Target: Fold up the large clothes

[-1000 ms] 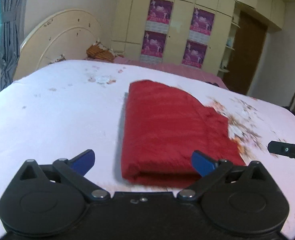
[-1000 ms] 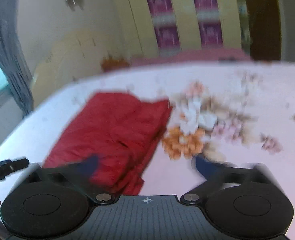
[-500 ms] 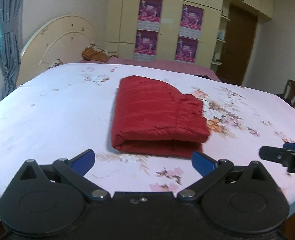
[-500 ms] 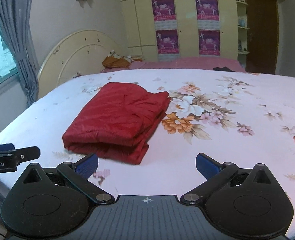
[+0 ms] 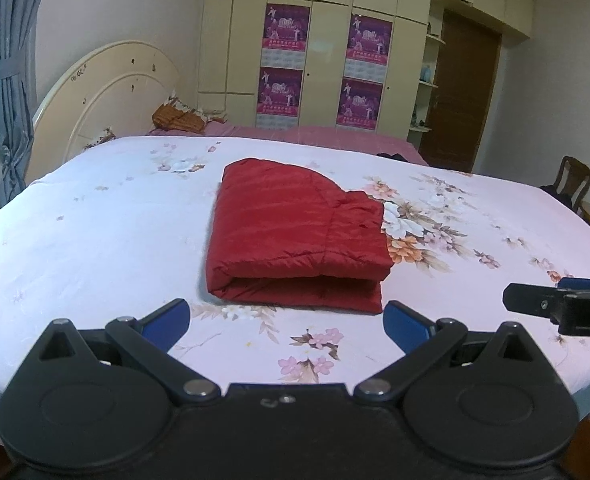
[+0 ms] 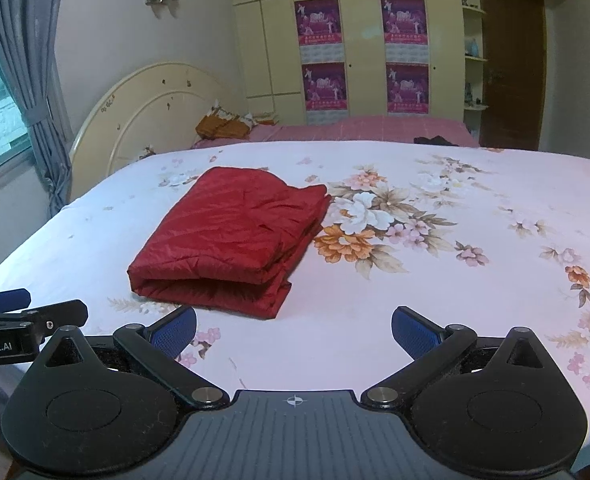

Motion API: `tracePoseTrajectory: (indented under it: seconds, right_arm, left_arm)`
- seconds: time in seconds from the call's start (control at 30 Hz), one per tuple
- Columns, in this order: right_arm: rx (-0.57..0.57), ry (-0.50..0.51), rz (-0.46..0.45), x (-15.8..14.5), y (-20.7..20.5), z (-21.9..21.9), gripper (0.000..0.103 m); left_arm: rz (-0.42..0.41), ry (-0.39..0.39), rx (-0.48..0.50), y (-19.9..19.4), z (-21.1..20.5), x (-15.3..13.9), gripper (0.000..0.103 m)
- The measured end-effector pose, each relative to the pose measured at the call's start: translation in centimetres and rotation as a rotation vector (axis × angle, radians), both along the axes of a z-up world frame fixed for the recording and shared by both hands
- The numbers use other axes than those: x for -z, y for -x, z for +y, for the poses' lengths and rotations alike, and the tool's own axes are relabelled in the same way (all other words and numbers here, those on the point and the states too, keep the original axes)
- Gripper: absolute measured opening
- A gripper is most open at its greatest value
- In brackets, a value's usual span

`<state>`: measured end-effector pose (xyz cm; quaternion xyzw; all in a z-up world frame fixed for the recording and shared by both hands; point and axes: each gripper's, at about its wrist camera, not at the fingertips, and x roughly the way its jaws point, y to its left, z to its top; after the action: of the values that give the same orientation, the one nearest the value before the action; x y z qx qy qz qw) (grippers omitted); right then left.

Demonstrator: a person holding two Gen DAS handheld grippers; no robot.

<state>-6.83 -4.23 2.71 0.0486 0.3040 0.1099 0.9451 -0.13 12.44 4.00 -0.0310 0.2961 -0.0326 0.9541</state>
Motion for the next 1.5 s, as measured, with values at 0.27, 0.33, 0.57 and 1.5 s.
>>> tracePoseTrajectory:
  seconds: [0.27, 0.33, 0.57, 1.5]
  right_arm:
    - [0.001, -0.003, -0.008, -0.36, -0.04, -0.19, 0.103]
    - [0.002, -0.002, -0.011, -0.37, -0.01, -0.2, 0.103]
    - [0.006, 0.002, -0.017, -0.61, 0.09, -0.3, 0.103]
    - [0.003, 0.009, -0.027, -0.88, 0.15, -0.64, 0.103]
  left_arm:
    - [-0.008, 0.0, -0.001, 0.13, -0.13, -0.28, 0.103]
    - [-0.009, -0.001, -0.002, 0.15, -0.13, -0.28, 0.103]
    - [-0.018, -0.004, 0.006, 0.22, -0.02, -0.48, 0.103]
    - [-0.031, -0.01, 0.015, 0.3, -0.11, -0.83, 0.103]
